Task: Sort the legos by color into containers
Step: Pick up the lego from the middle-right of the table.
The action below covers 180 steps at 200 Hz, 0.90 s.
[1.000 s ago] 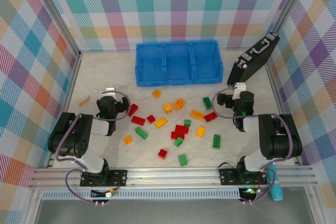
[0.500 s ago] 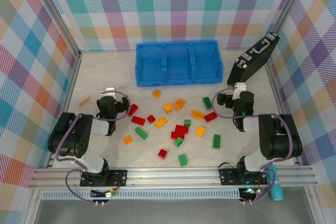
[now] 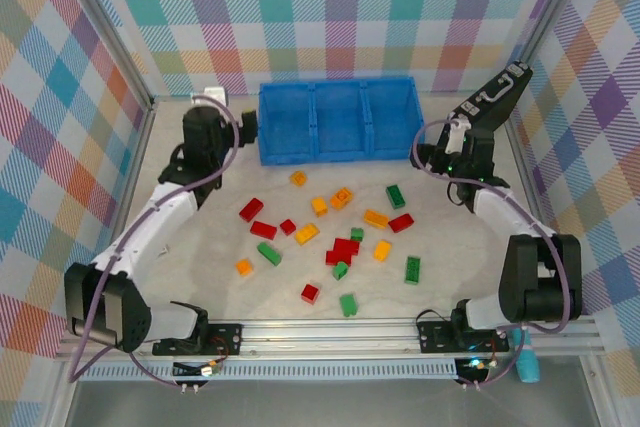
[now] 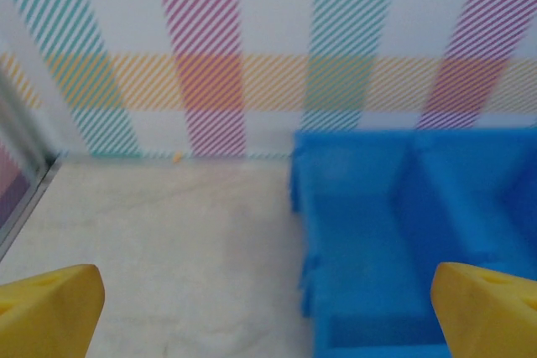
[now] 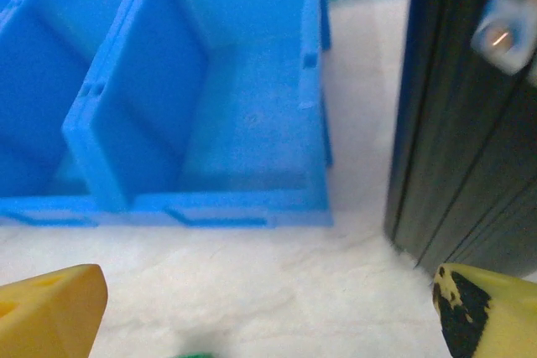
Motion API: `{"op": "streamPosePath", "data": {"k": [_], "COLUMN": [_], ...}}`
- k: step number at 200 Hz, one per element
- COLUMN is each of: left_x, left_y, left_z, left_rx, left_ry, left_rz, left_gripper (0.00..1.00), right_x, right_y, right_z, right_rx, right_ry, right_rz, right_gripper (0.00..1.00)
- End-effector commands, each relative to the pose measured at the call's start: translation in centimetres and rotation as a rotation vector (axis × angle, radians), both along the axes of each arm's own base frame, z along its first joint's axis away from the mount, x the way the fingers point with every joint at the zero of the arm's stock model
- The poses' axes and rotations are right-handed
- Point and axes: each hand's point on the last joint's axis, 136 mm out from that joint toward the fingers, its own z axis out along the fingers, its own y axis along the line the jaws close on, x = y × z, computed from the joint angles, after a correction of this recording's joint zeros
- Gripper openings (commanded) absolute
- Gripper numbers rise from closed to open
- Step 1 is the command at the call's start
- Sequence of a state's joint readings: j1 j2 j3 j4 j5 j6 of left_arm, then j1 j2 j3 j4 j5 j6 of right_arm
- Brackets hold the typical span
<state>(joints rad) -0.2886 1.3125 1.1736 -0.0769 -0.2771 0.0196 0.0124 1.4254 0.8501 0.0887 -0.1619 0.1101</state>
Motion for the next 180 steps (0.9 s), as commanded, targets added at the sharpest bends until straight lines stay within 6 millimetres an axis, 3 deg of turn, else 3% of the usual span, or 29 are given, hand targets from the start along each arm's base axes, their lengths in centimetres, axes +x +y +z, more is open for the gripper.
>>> {"op": "streamPosePath", "data": {"k": [1,28,50,113,180], "left_x": [-3.5,-5.6,-7.3,-9.9,-10.7], "left_y": [-1.7,-3.4,-4.4,-3.8,-4.0], "left_z": [-2.6,0.9,2.3,3.3,3.9], "left_rx": [0.074,0.046,0.019,0.043,0.067], "left_ry": [0.277,0.281,0.269,0.22,0.201], "left_rz": [-0.117,-0.234,-0.306,-0.326,-0.345], "left_gripper": [1.0,1.0,1.0,1.0,1.0], "right_x": [-3.1,-3.6,-3.9,-4.0,-3.7], "right_y": [2.4,4.2,5.4,6.4,6.7], "right_z": [-4.0,-5.3,-6.6,-11.4,-13.1], "right_rx": [0.138,0.152,0.095,-0.183,-0.287], "right_ry": [0.265,0.362,0.424,0.605,0.688], "right_rz": [0.072,0.103,0.103,0.051,0.022], "right_gripper": [0.99,0.99,0.98,0.91,0.73]}}
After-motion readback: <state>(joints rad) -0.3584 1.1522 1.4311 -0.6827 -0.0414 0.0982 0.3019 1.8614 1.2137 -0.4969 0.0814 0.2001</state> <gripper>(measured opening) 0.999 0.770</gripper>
